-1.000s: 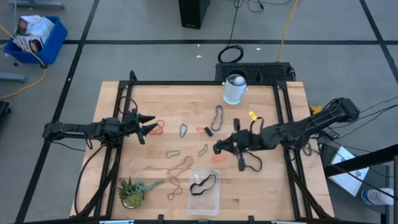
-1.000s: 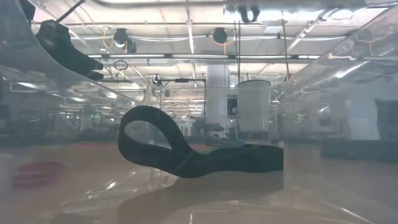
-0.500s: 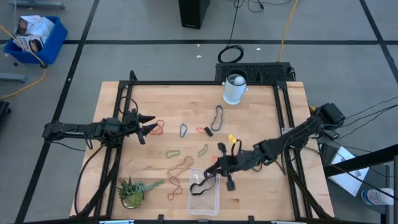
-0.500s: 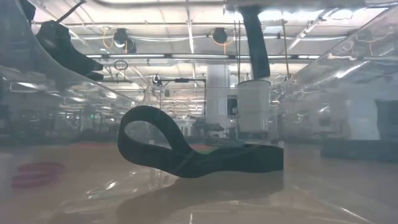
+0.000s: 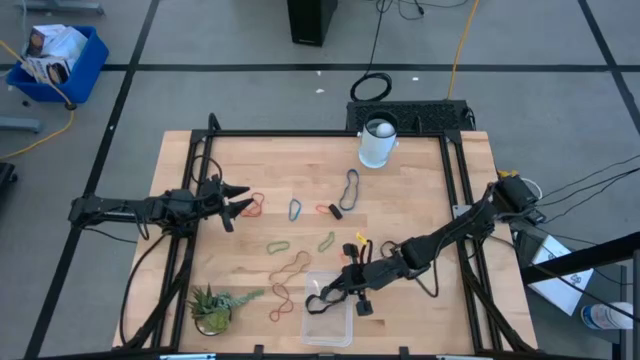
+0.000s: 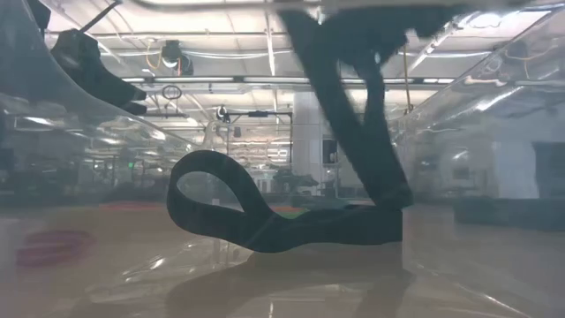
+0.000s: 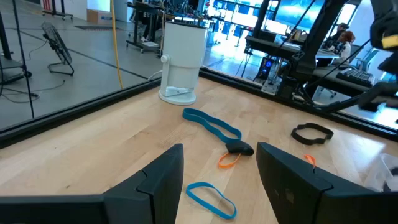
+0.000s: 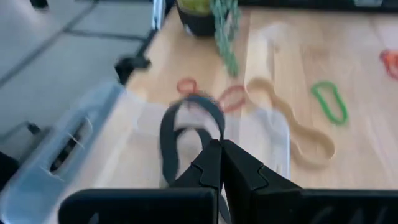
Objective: Pick and place rubber bands into bin
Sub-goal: Put the black rubber band into the transparent bin
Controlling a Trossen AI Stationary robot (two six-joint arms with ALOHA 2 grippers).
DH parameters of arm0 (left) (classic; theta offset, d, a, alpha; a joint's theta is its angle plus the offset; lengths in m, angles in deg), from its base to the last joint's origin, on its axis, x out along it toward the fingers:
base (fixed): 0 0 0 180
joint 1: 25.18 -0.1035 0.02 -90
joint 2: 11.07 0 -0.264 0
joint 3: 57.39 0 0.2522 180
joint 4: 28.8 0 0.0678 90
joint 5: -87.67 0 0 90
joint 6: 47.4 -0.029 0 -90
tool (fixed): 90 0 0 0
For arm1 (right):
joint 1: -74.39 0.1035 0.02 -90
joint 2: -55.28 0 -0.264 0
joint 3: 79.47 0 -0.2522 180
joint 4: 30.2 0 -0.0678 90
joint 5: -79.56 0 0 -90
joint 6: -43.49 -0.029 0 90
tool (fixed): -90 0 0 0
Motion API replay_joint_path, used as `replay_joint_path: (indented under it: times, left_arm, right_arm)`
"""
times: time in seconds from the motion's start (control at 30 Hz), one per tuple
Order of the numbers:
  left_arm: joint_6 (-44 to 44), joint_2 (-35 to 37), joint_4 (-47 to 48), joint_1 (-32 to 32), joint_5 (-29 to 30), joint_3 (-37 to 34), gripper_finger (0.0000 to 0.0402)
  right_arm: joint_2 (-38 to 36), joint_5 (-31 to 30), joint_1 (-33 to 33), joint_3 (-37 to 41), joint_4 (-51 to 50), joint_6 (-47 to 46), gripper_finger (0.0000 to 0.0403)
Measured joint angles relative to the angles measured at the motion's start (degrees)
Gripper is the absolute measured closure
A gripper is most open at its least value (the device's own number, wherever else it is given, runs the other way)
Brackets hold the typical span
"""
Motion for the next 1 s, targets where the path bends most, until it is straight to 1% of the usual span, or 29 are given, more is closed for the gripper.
replay_joint_path:
  times: [0.13, 0.27, 0.7, 0.83, 1.0]
  left_arm:
    - [0.0, 0.0, 0.01, 0.0, 0.0, 0.0, 0.0192]
    - [0.0, -0.02, 0.03, 0.0, 0.0, 0.0, 0.0192]
    - [0.0, 0.0, 0.05, 0.0, 0.0, 0.0, 0.0192]
    - [0.0, -0.01, 0.05, 0.0, 0.0, 0.0, 0.0192]
    - [0.0, 0.0, 0.07, 0.0, 0.0, 0.0, 0.0192]
  right_arm:
    - [2.81, 0.07, -0.19, 0.0, -1.24, 0.11, 0.0403]
    - [4.67, 3.08, -0.16, 0.0, -1.33, 0.16, 0.0402]
    - [4.26, 2.99, -0.14, -0.04, -1.0, 0.02, 0.0372]
    - [4.24, 2.98, -0.14, -0.04, -0.86, 0.02, 0.035]
    - [4.24, 2.99, -0.14, -0.04, -0.85, -0.03, 0.0301]
